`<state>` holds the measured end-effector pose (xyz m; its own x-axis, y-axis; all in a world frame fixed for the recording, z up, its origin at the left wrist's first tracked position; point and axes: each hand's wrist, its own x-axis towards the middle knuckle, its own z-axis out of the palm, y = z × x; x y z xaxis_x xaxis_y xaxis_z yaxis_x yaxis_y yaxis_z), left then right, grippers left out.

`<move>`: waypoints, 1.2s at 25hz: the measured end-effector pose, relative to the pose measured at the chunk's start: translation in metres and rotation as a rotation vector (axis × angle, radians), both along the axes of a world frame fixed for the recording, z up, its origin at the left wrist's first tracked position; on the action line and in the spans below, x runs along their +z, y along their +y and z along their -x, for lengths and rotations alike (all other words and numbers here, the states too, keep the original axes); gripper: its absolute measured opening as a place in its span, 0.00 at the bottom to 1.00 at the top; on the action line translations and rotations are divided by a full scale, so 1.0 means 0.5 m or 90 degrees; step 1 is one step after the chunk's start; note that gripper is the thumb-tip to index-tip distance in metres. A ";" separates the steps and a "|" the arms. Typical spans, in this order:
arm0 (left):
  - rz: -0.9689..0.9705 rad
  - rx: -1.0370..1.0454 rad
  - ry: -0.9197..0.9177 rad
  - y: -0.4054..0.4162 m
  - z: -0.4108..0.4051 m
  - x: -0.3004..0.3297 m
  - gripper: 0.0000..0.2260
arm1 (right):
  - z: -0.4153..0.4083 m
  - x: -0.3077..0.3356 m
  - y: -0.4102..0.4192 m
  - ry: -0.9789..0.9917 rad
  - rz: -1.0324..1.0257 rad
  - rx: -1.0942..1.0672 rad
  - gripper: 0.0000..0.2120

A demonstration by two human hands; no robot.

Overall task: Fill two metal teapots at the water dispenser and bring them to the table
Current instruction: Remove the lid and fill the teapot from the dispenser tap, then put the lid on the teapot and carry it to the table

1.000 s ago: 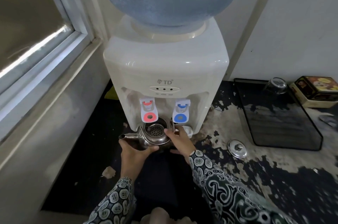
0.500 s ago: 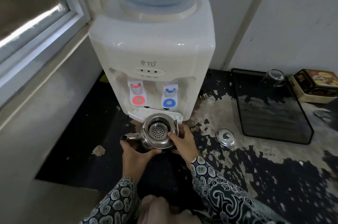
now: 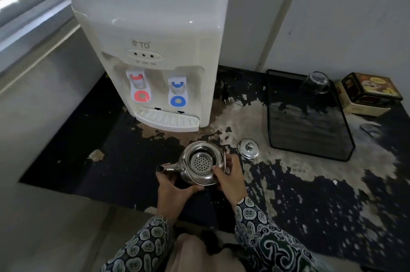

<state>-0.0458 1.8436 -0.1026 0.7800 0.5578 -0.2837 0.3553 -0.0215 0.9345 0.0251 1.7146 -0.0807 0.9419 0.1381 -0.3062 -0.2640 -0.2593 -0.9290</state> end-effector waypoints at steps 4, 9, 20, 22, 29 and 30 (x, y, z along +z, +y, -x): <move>-0.011 -0.003 -0.012 -0.019 0.005 -0.005 0.40 | -0.002 -0.012 -0.025 -0.001 -0.034 0.033 0.13; -0.099 0.042 -0.029 -0.044 0.018 0.008 0.61 | -0.034 0.013 -0.074 -0.076 0.063 0.062 0.10; -0.476 -0.207 0.020 -0.032 0.021 0.028 0.36 | -0.201 -0.075 -0.144 -0.327 0.496 0.261 0.11; -0.482 -0.207 0.028 -0.030 0.024 0.033 0.36 | -0.203 -0.056 -0.141 -0.324 0.449 0.257 0.09; -0.523 -0.187 0.021 -0.025 0.023 0.031 0.36 | -0.148 0.094 -0.048 -0.417 0.258 0.324 0.12; -0.530 -0.186 0.019 -0.024 0.023 0.030 0.36 | -0.133 0.100 -0.034 -0.456 0.262 0.383 0.11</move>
<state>-0.0572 1.8315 -0.0878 0.9225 0.3721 0.1025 0.2537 -0.7847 0.5656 0.0916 1.6976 -0.0310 0.7322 0.6594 0.1708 0.5973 -0.5011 -0.6262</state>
